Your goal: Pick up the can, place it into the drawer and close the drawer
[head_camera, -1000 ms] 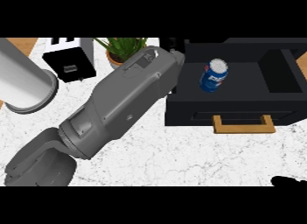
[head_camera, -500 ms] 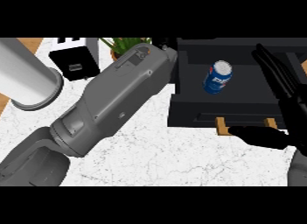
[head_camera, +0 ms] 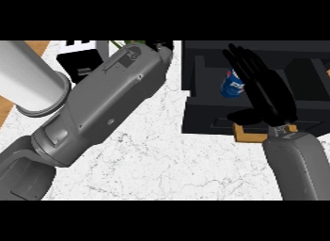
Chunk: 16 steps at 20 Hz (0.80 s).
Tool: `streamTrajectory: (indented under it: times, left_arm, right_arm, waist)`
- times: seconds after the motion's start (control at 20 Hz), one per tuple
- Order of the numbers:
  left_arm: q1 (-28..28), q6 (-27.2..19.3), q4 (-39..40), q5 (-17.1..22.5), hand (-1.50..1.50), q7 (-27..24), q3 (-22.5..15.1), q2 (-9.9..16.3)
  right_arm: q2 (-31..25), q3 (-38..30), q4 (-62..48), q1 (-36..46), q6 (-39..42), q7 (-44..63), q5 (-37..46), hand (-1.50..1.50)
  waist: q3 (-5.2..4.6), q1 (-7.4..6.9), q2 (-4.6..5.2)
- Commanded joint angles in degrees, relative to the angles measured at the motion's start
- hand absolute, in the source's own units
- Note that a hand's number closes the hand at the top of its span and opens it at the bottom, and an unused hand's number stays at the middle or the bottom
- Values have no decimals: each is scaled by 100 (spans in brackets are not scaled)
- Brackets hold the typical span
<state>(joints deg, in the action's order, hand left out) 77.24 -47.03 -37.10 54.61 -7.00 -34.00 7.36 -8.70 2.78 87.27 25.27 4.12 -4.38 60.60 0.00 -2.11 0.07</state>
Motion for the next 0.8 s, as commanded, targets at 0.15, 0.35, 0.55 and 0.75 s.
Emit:
streamTrajectory:
  times: [0.15,0.35,0.55,0.75]
  left_arm:
    - [-291,20,-638,-215,-150,486,17,660]
    - [-468,-166,-1155,-360,-150,770,-19,949]
    - [-506,38,-1301,-439,-150,926,98,1238]
    - [-836,-248,-1672,-577,-150,828,16,1081]
  right_arm:
    - [198,-118,-2086,933,-1054,-16,652,-150]
    - [191,-234,-3100,1107,-1752,-230,856,-150]
    - [128,-418,-4121,1692,-2243,-257,1070,-150]
    - [255,-514,-4817,1707,-3163,-186,1326,-150]
  waist:
    - [3,-7,9]
    - [6,-29,6]
    - [7,-28,37]
    - [9,-83,48]
